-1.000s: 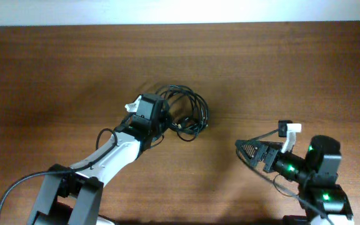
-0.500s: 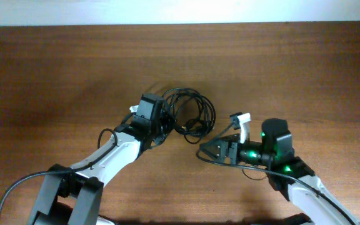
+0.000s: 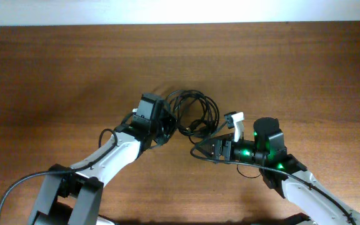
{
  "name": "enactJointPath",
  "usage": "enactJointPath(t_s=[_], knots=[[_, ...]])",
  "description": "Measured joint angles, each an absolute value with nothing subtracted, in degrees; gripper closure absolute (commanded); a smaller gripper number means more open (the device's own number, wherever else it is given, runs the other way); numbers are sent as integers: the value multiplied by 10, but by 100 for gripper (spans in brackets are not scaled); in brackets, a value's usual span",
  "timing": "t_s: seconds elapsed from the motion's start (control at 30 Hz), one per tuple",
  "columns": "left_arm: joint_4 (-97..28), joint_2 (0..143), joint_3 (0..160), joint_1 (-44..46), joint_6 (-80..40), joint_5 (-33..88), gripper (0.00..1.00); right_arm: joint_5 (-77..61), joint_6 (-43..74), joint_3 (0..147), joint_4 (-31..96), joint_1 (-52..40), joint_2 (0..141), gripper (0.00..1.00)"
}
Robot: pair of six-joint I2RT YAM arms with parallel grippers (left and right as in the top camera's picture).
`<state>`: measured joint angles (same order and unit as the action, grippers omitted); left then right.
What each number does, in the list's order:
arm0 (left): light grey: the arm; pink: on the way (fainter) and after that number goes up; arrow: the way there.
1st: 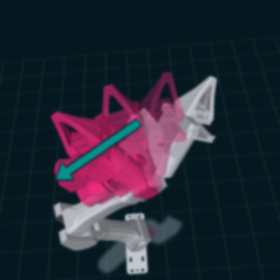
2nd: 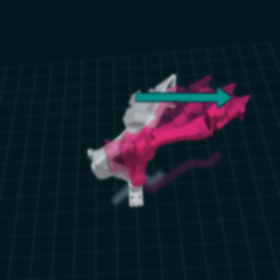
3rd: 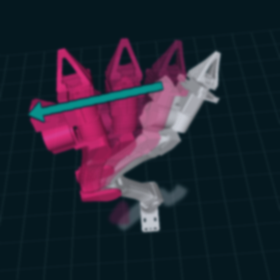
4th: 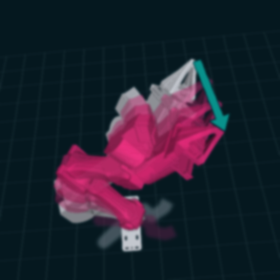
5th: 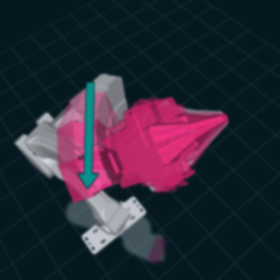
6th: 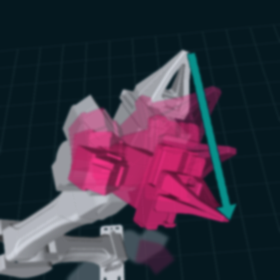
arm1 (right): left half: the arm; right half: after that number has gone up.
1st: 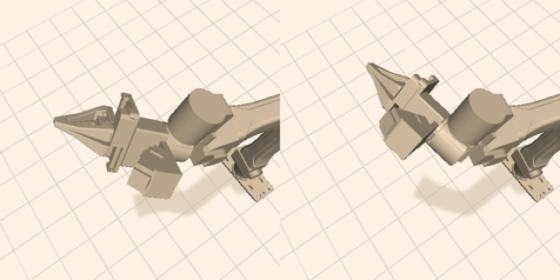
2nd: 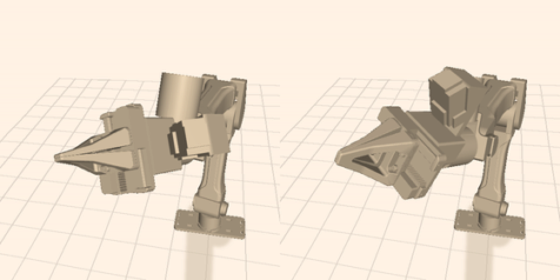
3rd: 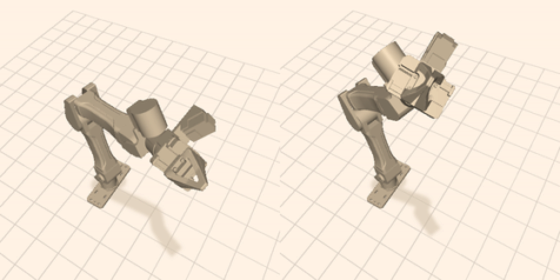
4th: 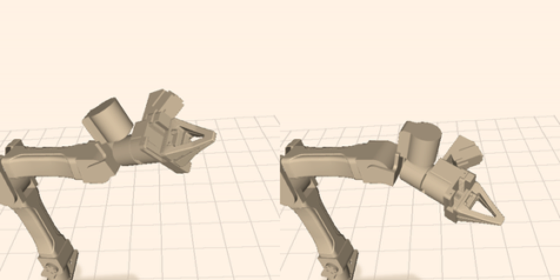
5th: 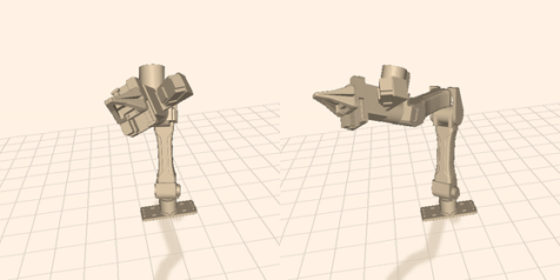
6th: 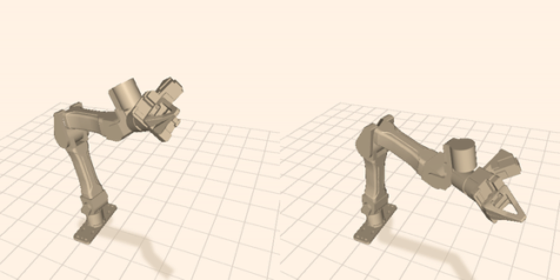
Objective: Untangle cables
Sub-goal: 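Reach the right gripper toward the hanging cable under the left gripper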
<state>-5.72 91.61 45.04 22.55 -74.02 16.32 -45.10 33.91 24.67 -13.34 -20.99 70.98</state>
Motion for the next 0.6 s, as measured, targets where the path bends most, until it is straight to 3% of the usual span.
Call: enactJointPath(t_s=[0.13,0.4,0.6], knots=[[-57,916,450,225,-745,171,100,-448,346,247,-140,-210,712,21],[-58,916,450,225,-745,174,100,-433,349,247,-142,-225,712,22],[-60,916,450,225,-747,174,100,-405,352,247,-150,-244,712,31]])
